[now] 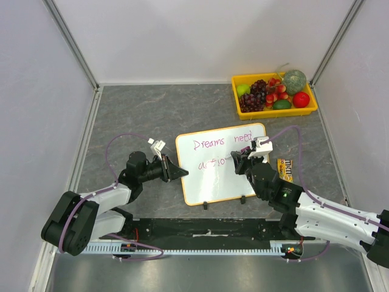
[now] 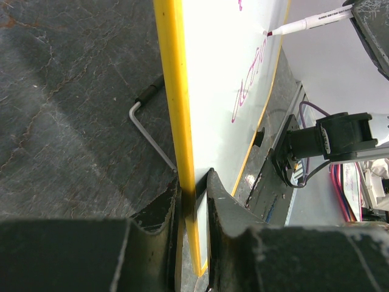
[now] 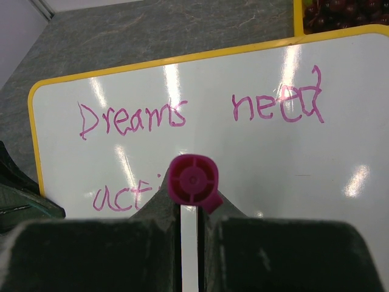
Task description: Write a sentence on the whiteboard
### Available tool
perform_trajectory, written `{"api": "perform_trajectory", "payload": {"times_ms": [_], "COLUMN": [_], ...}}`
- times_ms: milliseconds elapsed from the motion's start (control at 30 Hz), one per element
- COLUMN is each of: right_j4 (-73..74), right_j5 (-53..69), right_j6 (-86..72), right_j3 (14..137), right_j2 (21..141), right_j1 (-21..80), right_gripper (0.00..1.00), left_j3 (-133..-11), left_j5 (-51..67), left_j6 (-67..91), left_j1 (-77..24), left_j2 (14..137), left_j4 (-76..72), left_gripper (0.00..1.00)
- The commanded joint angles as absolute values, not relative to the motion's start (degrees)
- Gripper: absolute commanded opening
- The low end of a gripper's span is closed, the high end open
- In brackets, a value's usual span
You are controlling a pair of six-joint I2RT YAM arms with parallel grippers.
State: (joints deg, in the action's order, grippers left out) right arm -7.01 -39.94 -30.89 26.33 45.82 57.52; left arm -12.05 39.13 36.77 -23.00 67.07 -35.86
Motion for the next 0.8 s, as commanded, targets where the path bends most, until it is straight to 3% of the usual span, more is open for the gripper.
{"api": "perform_trajectory", "payload": {"times_ms": [0,767], "right_j4": [-5.8,-0.1], "right_j5": [-41.1,-35.8], "right_j6": [-32.0,-34.5], "right_j3": [24.9,22.6], "right_j2": [45.2,41.7], "right_j1": [56.9,57.0], "right_gripper": [0.0,0.0], "left_j3": [-12.0,-12.0], "left_j5": [34.7,34.6], "left_j6": [31.0,31.0], "left_j1": [-23.2,-23.1], "left_j2": [67.3,67.4], "left_j4": [-32.6,-32.6], "left_gripper": [0.02,0.02]}}
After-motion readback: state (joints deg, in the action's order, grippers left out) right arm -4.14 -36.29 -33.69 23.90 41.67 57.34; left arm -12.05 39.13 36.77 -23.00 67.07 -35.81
